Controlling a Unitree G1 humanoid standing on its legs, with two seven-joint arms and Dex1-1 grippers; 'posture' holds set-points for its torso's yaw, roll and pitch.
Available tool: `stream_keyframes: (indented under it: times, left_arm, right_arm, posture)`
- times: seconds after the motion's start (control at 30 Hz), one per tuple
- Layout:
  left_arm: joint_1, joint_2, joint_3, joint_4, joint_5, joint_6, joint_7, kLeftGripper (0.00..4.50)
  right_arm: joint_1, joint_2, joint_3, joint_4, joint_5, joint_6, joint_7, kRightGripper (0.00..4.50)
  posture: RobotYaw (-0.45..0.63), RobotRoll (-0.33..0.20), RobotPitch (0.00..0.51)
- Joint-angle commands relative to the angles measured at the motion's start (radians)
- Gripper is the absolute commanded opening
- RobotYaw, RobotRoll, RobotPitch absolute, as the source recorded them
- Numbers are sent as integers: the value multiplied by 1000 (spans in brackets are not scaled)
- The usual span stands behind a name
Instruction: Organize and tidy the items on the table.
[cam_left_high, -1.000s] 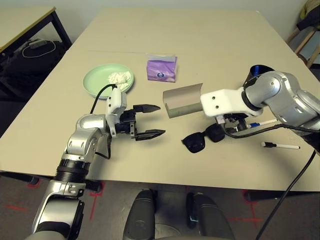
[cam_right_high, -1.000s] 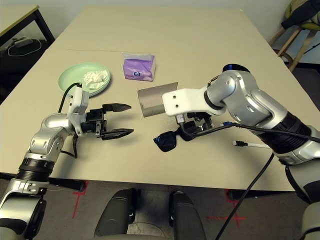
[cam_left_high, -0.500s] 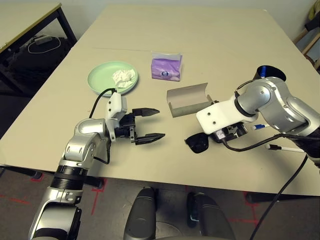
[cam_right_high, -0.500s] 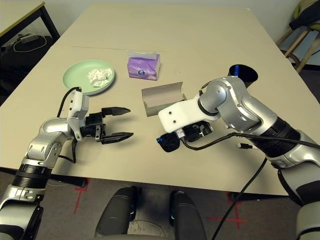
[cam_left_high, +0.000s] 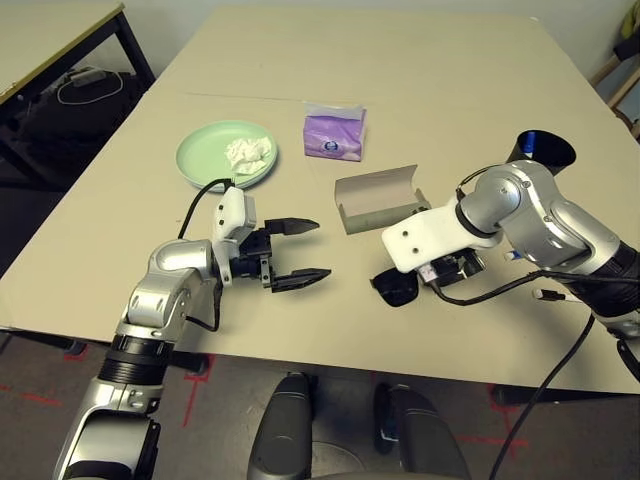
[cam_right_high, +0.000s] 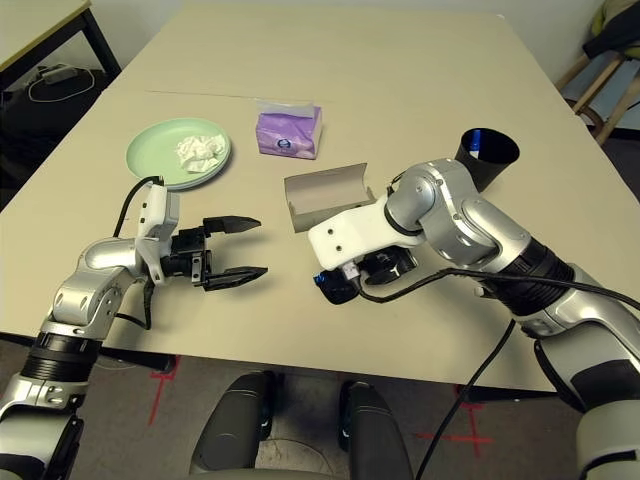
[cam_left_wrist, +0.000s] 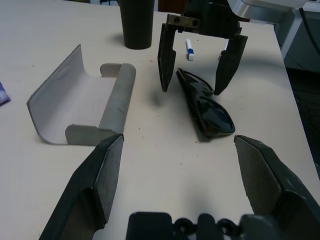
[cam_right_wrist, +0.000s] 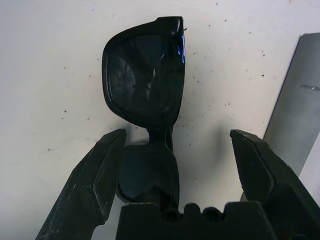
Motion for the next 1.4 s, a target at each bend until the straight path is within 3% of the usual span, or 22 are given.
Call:
stream_keyframes:
  times: [0.03,0.3,0.37,0.43,0.7,0.73,1.07,1.4]
  left_arm:
    - [11,15,-7,-25,0,5,5,4474]
    - [10,22,-10,-29,1,6,14,4474]
    - [13,25,-9,-32,0,6,14,4500]
    - [16,27,-9,-36,-1,7,15,4500]
    - [19,27,-11,-31,0,4,17,4500]
    - [18,26,-12,-29,1,3,16,4500]
    - [-3,23,-14,-5,8,-5,14,4500]
    - [3,24,-10,-17,5,0,23,4500]
  right_arm:
    - [15,5,5,5,-8,-3,8,4500]
    - [23,15,4,25,-21,-9,7,4500]
    - [24,16,3,30,-23,-11,8,4121]
    - [25,16,2,34,-25,-16,8,3608]
    - [16,24,-7,41,-23,-22,8,501]
    - [15,24,-9,40,-22,-23,8,348]
    - [-3,28,-25,34,-9,-22,12,351]
    - [-154,76,-97,151,3,-63,-69,351]
  posture:
    - [296,0,172]
    - [297,0,176]
    - [298,0,174]
    - [298,0,174]
    - [292,0,165]
    - [290,0,164]
    - [282,0,145]
    - [270,0,118]
